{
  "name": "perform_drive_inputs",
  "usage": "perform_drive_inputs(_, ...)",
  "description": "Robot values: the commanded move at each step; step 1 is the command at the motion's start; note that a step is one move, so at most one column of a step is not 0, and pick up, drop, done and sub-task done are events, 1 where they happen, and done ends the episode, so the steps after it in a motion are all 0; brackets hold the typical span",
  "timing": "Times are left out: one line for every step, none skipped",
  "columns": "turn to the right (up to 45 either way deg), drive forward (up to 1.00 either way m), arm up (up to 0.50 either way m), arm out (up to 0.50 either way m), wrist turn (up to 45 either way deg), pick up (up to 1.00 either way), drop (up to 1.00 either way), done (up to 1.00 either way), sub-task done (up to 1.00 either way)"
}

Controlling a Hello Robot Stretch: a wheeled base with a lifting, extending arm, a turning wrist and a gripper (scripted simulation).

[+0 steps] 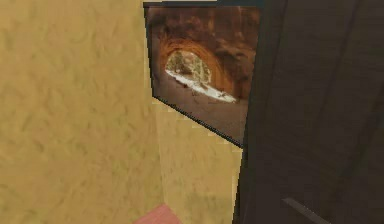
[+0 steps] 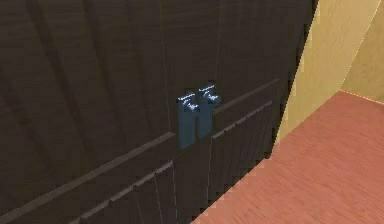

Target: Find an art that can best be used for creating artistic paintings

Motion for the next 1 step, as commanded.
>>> perform_drive_inputs(0.0,0.00,0.00,0.00,0.0,0.00,0.00,1.00,0.00)
